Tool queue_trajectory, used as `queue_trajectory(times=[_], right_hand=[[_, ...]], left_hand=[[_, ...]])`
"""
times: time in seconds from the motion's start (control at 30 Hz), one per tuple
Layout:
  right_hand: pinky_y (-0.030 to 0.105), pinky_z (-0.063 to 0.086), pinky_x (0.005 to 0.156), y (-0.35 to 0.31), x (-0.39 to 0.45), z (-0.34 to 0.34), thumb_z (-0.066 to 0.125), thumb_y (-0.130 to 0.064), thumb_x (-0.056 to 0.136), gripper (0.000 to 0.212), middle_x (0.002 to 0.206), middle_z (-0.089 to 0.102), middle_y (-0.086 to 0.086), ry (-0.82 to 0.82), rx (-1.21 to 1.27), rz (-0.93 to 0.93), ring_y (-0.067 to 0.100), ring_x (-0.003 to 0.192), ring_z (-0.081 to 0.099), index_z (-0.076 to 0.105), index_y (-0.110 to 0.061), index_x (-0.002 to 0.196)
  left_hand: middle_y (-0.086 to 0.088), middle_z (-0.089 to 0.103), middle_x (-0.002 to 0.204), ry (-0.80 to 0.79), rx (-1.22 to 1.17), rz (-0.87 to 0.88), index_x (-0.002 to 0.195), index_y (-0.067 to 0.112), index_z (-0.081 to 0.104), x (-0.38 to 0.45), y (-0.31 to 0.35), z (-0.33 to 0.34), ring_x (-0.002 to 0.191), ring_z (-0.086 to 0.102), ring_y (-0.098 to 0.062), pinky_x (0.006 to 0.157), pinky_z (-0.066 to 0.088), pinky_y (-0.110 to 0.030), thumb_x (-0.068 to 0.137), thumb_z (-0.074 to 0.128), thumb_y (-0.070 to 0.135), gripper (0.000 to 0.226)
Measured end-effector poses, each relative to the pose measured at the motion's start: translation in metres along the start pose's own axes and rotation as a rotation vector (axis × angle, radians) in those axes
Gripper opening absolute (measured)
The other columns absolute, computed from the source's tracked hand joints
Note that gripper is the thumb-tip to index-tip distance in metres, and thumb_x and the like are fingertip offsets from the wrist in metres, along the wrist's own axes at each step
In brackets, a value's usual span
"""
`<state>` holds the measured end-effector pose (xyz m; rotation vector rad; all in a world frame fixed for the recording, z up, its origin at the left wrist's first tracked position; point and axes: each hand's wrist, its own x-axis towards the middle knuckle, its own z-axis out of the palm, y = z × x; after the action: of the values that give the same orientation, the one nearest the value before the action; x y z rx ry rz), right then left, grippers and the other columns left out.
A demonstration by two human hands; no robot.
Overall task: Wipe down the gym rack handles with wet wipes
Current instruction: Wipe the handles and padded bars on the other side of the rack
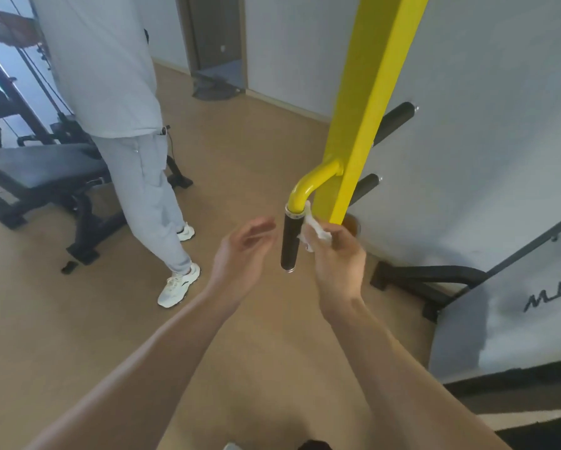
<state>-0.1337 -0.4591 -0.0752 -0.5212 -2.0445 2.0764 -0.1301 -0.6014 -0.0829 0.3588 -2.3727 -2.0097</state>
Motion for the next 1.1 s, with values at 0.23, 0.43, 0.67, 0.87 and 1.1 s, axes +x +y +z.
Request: queue_trajectory(times=[0.23, 0.43, 0.67, 0.87, 1.1], right_hand=[[0.022, 0.053, 0.082, 0.033, 0.02, 0.006, 0.074, -0.025, 0.087, 0.024, 0.106, 0.072, -0.012, -0.139, -0.002, -0.161, 0.006, 0.102, 0.067, 0.069, -0.026, 0.11], [0.03, 0.054, 0.071, 0.043, 0.049, 0.017, 0.062, -0.055, 0.085, 0.035, 0.085, 0.074, -0.003, -0.325, -0.189, -0.241, 0.018, 0.082, 0.068, 0.067, -0.032, 0.111], [0.032, 0.053, 0.064, 0.058, 0.056, 0.023, 0.057, -0.05, 0.09, 0.027, 0.091, 0.067, -0.009, -0.309, -0.272, -0.404, 0.02, 0.078, 0.066, 0.061, -0.035, 0.113], [0.036, 0.052, 0.071, 0.08, 0.056, 0.026, 0.055, -0.045, 0.096, 0.022, 0.091, 0.064, -0.013, -0.282, -0.47, -0.471, 0.018, 0.088, 0.063, 0.062, -0.029, 0.109], [0.036, 0.043, 0.078, 0.092, 0.057, 0.037, 0.042, -0.046, 0.1, 0.034, 0.095, 0.062, 0.0, -0.321, -0.584, -0.481, 0.028, 0.092, 0.057, 0.054, -0.015, 0.108]], left_hand=[[0.01, 0.077, 0.104, -0.046, -0.025, 0.078, 0.102, 0.038, 0.076, 0.013, 0.004, 0.01, 0.103, 0.07, -0.022, 0.102, 0.049, -0.055, 0.094, 0.062, 0.032, 0.018], [0.014, 0.072, 0.085, 0.103, 0.021, 0.09, 0.094, 0.031, 0.075, 0.012, 0.012, 0.016, 0.08, 0.063, -0.007, 0.076, 0.045, -0.031, 0.096, 0.063, 0.036, 0.013], [0.023, 0.073, 0.107, 0.088, 0.264, 0.263, 0.114, 0.038, 0.073, 0.023, 0.046, 0.018, 0.103, 0.059, 0.017, 0.091, 0.042, -0.007, 0.087, 0.075, 0.04, 0.028], [0.016, 0.076, 0.084, 0.012, 0.392, 0.193, 0.099, 0.039, 0.079, 0.045, 0.068, 0.006, 0.079, 0.064, -0.011, 0.067, 0.051, -0.021, 0.08, 0.08, 0.044, 0.019], [0.012, 0.059, 0.053, -0.095, 0.438, 0.259, 0.088, 0.032, 0.081, 0.054, 0.072, -0.002, 0.048, 0.04, -0.006, 0.048, 0.03, -0.013, 0.083, 0.079, 0.038, 0.008]])
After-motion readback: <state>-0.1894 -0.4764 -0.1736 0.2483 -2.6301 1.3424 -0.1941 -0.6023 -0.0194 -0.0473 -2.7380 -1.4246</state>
